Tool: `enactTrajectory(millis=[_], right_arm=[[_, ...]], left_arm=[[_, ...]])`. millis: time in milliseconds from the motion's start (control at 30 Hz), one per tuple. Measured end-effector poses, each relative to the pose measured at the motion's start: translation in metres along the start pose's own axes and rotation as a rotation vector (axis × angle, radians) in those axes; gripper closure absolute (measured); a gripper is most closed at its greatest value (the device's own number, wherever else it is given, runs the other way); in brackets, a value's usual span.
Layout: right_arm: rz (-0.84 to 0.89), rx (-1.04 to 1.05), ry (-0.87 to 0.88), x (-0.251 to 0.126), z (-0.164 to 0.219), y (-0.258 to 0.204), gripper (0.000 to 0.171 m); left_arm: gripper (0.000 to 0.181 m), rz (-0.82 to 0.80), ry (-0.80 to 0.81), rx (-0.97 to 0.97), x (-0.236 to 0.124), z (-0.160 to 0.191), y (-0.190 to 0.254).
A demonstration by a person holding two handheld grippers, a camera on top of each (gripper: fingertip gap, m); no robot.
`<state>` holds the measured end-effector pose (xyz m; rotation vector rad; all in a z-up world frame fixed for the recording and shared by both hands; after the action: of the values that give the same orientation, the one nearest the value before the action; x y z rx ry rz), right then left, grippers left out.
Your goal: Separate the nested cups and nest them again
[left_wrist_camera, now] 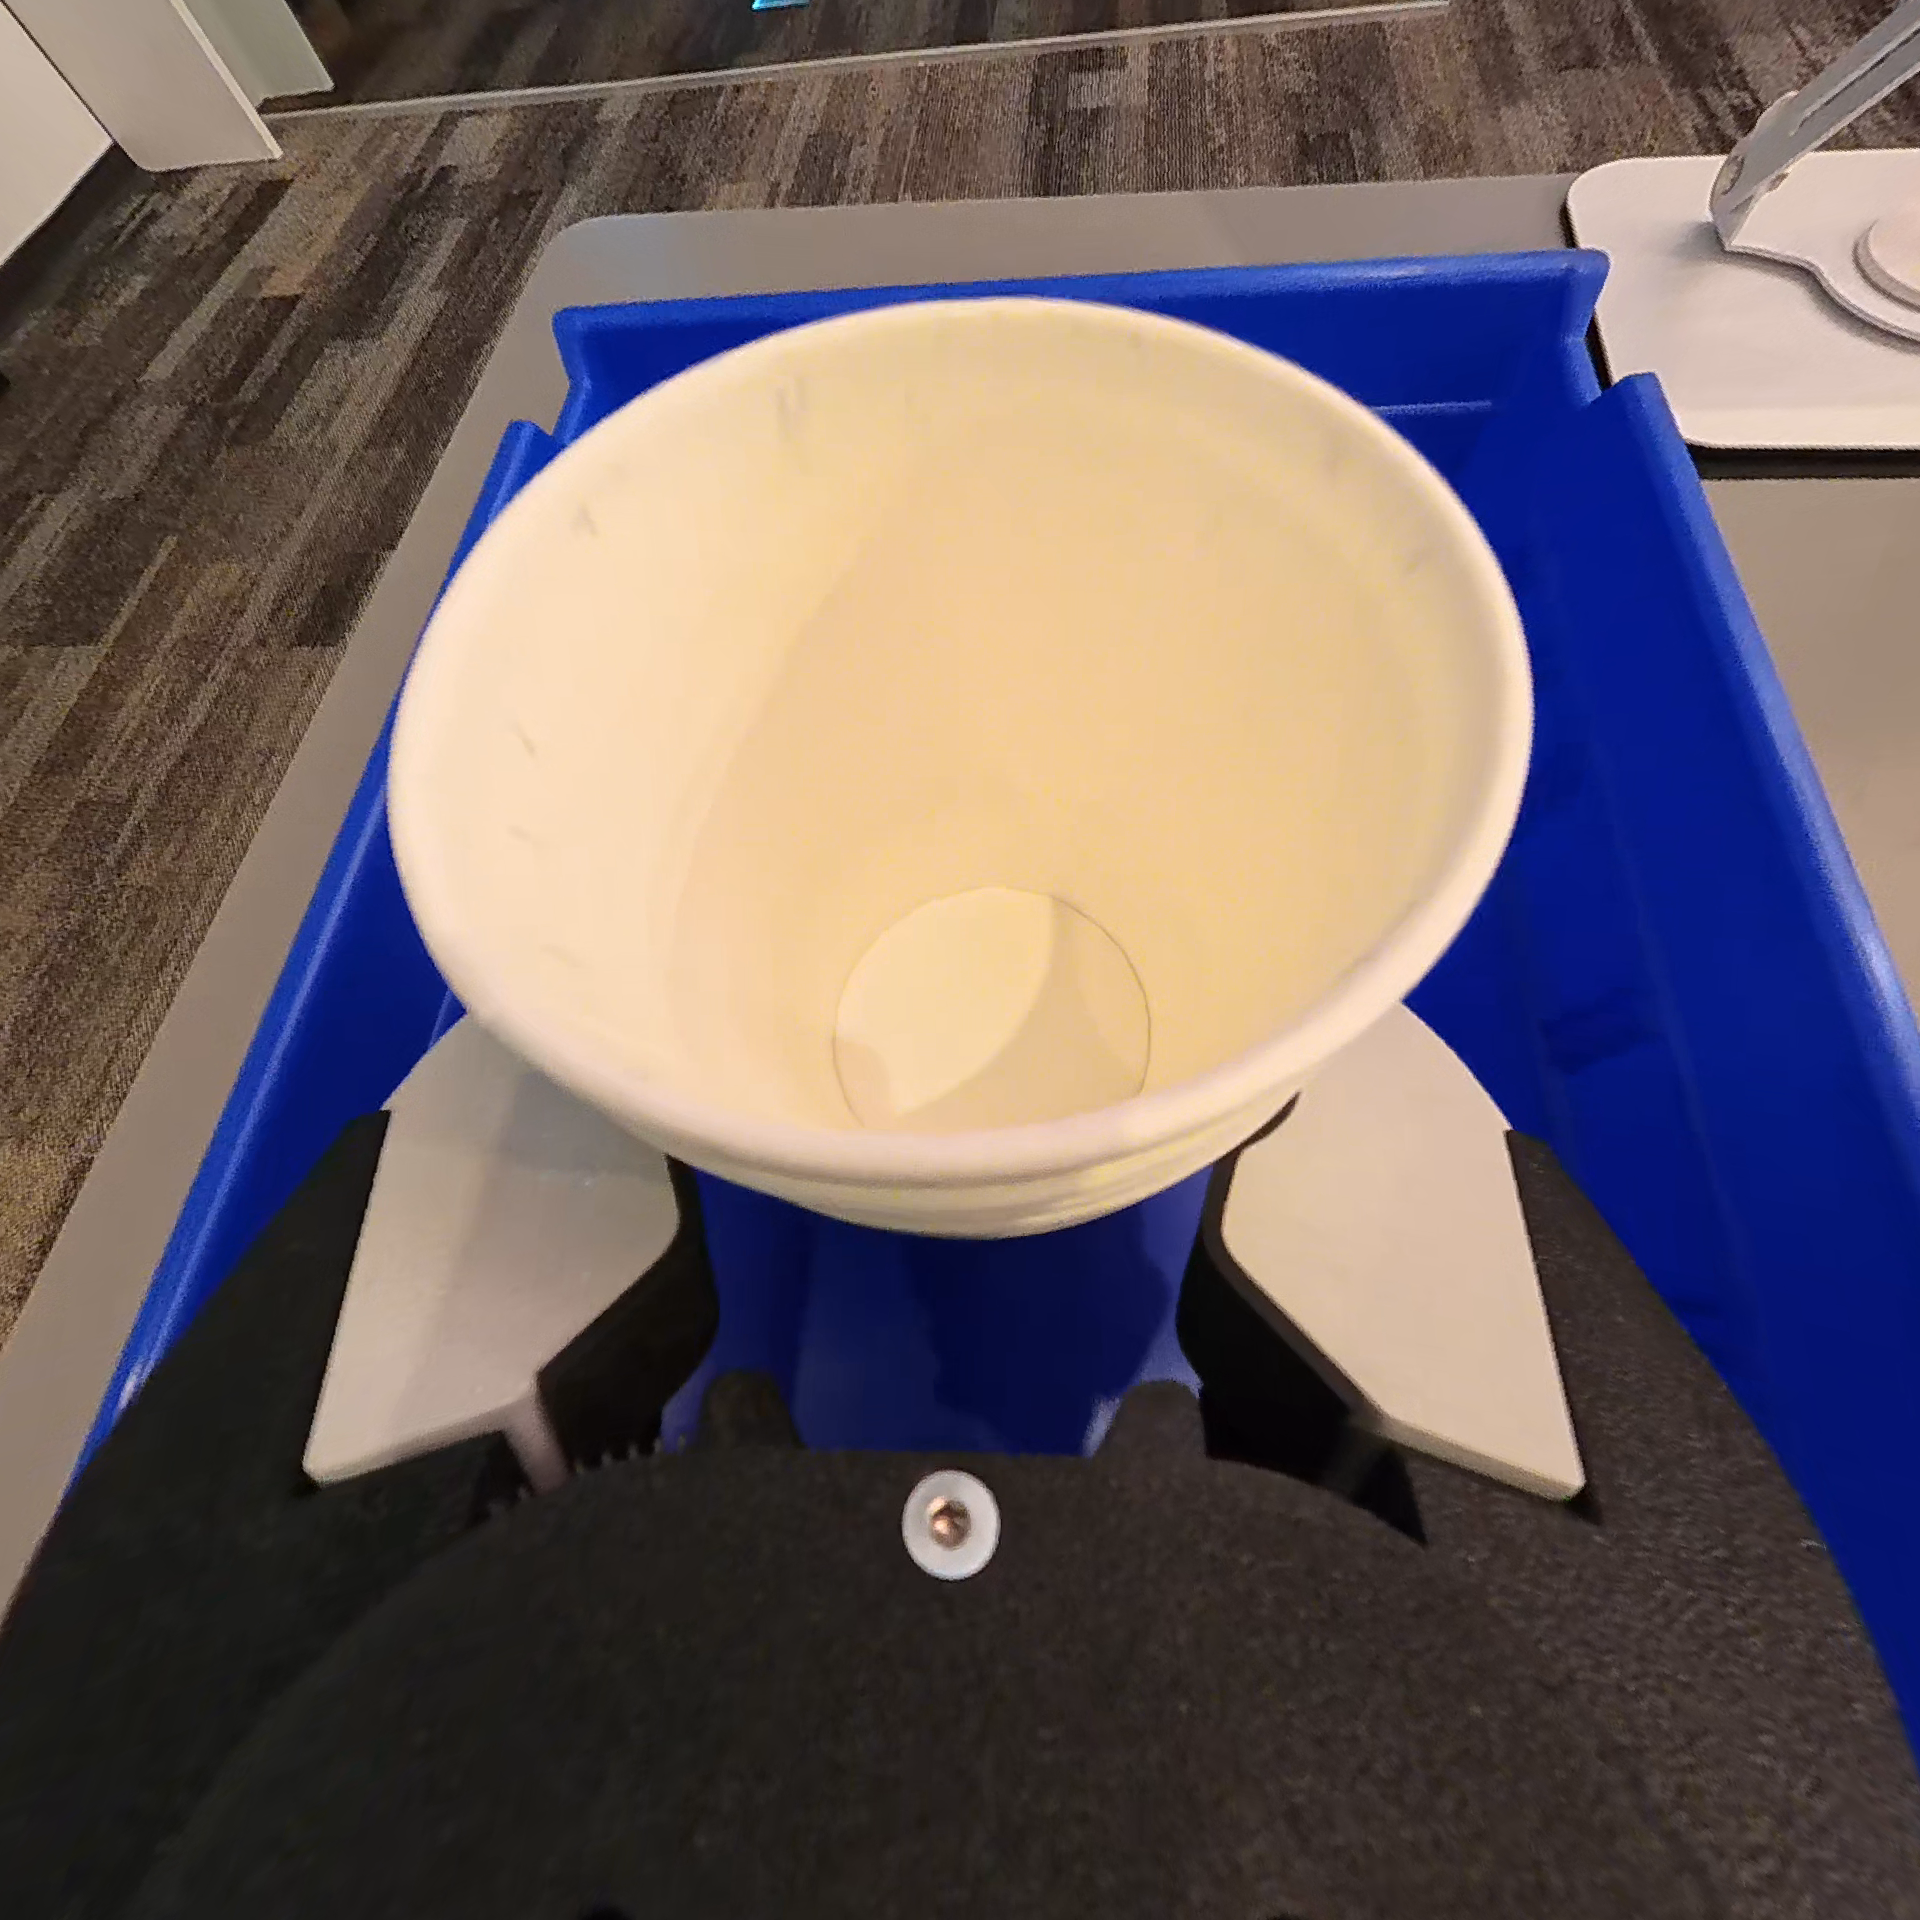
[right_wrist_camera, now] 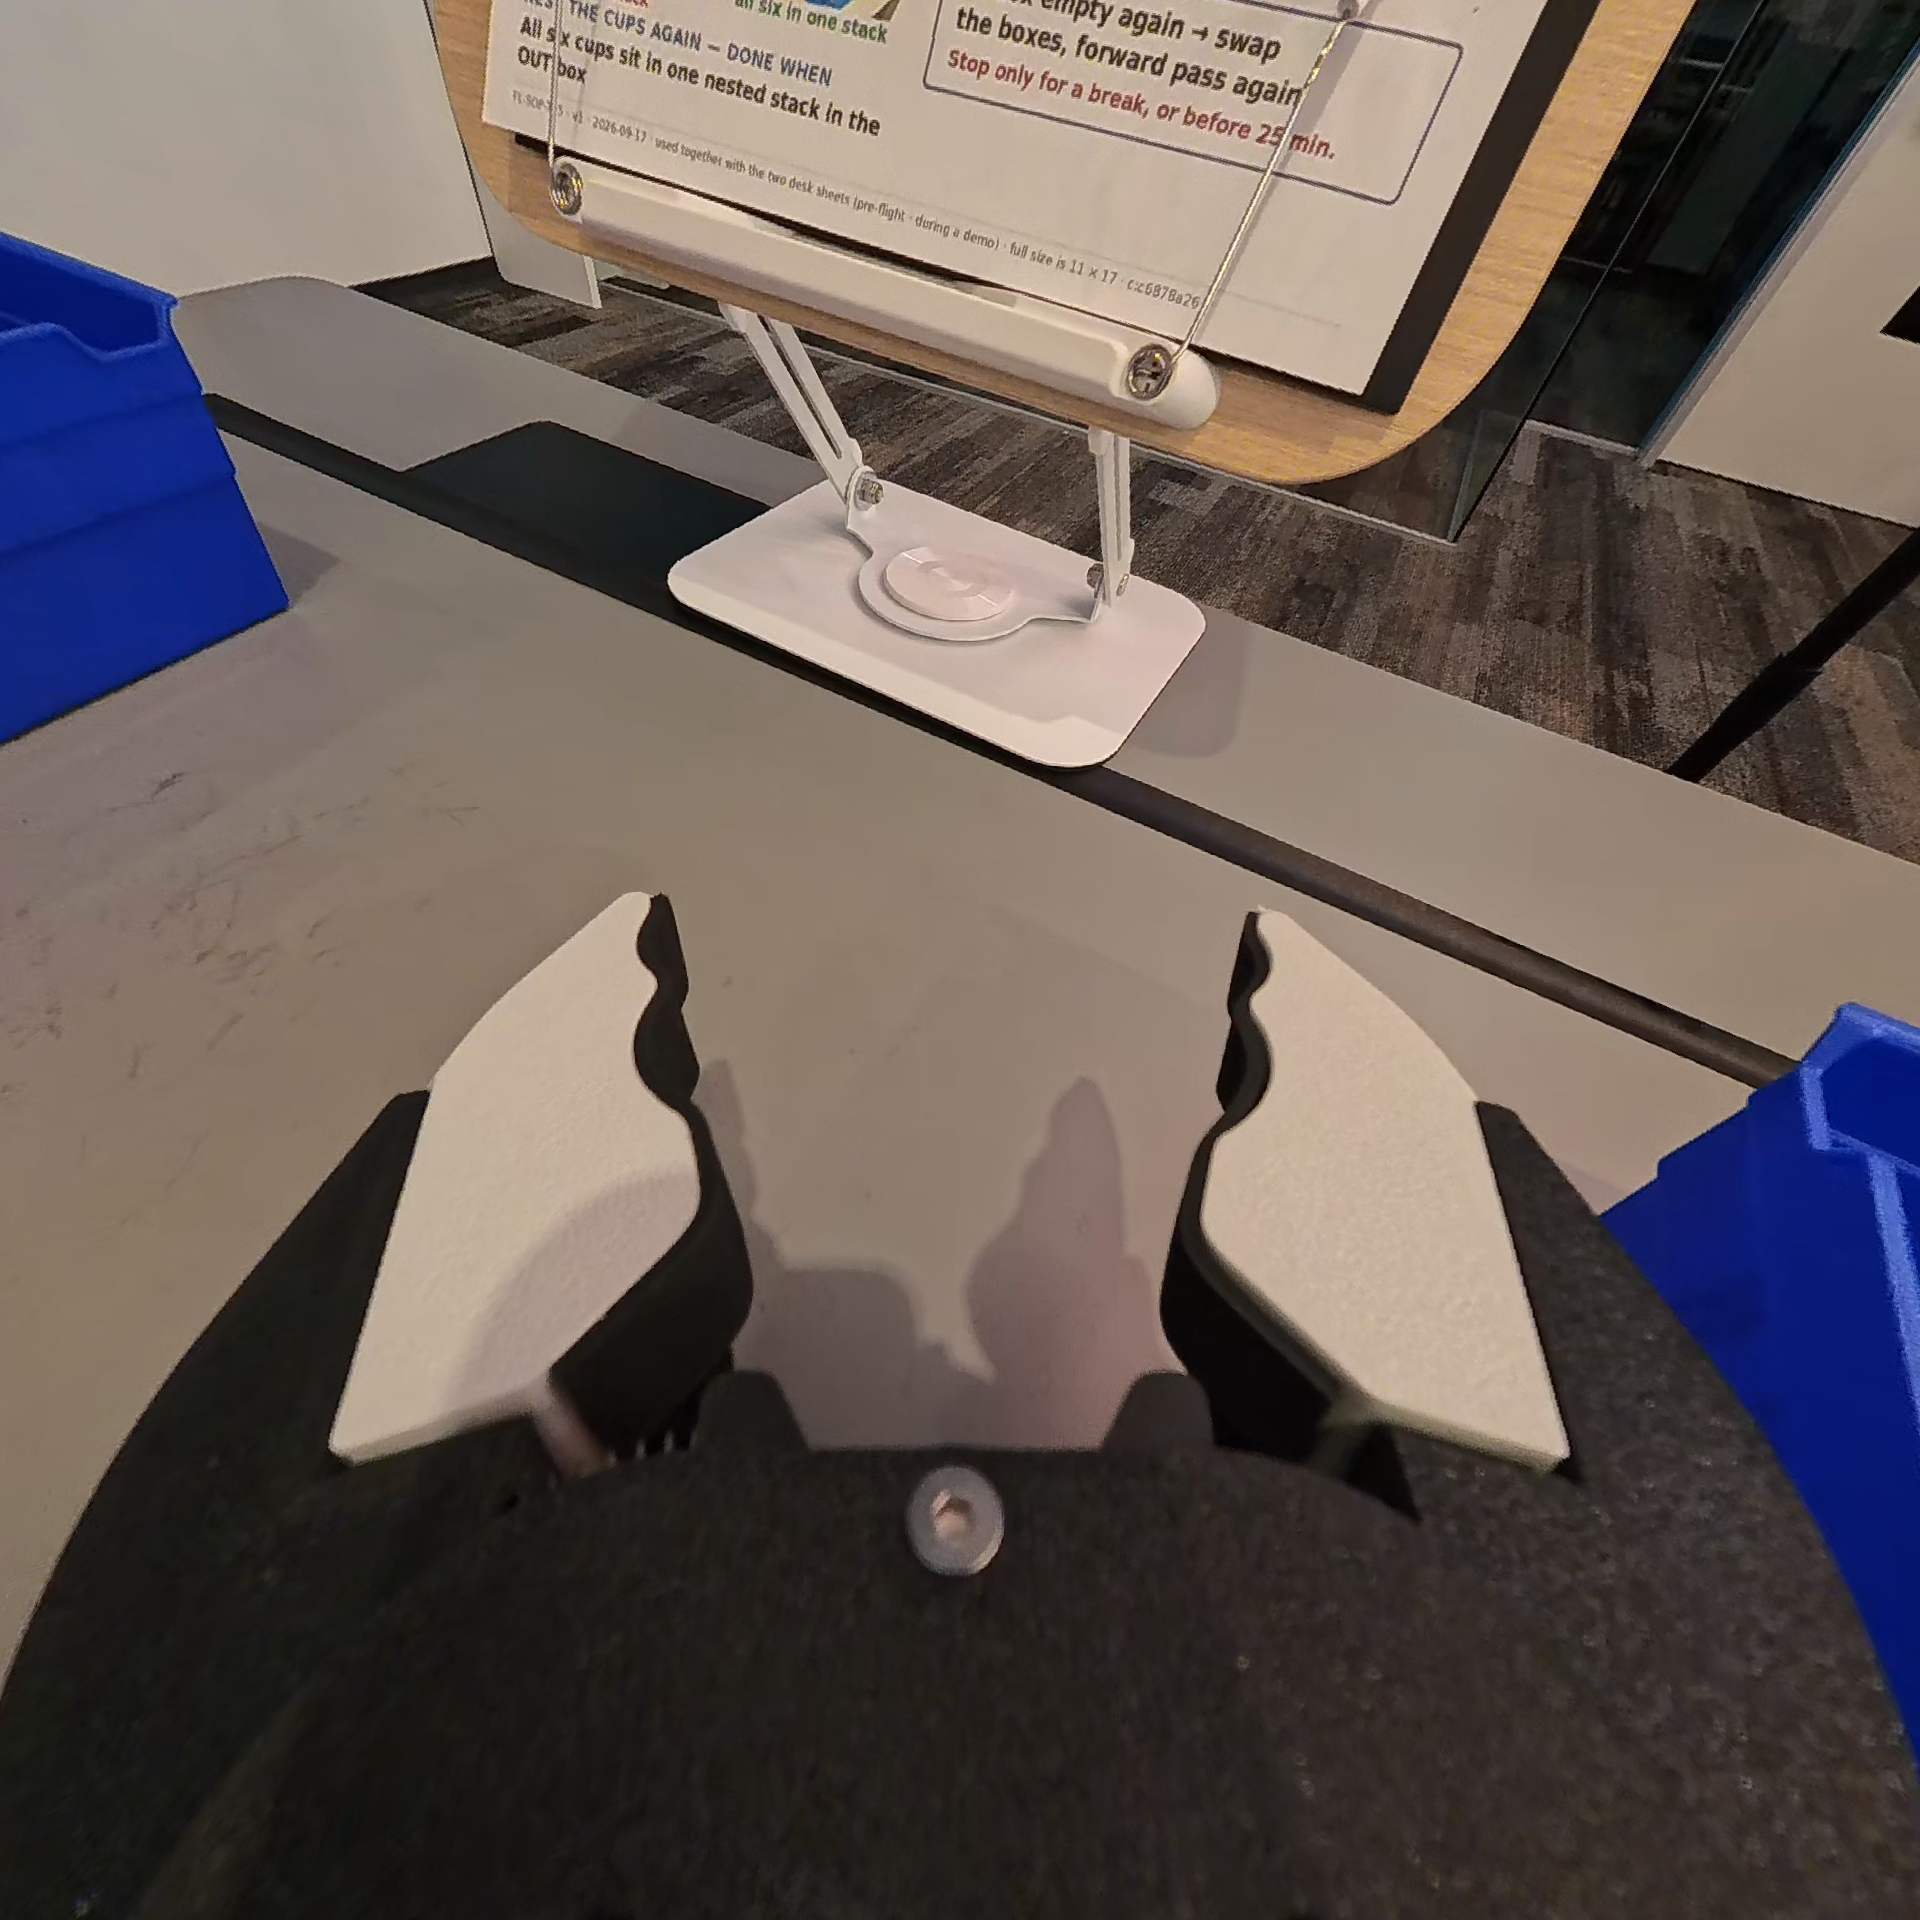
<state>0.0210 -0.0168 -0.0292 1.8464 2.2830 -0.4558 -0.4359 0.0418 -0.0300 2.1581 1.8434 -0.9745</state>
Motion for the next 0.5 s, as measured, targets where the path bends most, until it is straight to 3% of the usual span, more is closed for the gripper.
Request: enactTrajectory(millis=[500], right_arm=[[-0.001, -0.013, -0.002, 0.0008, 0.0005, 0.0, 0.073]], left_arm=[[0.077, 0.004, 0.082, -0.033, 0.0061, 0.0059, -0.0009]])
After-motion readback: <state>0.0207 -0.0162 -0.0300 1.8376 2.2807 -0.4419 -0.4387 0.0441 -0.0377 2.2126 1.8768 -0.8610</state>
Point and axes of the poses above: each gripper's, where its closed fingertips meet, x out along the fingers, z out of its underside, y = z × x across the jaws, the point moved 9 cm from there along -x, back along the fingers, and after that the axes turned 14 degrees about x, right-handed, at the moved point
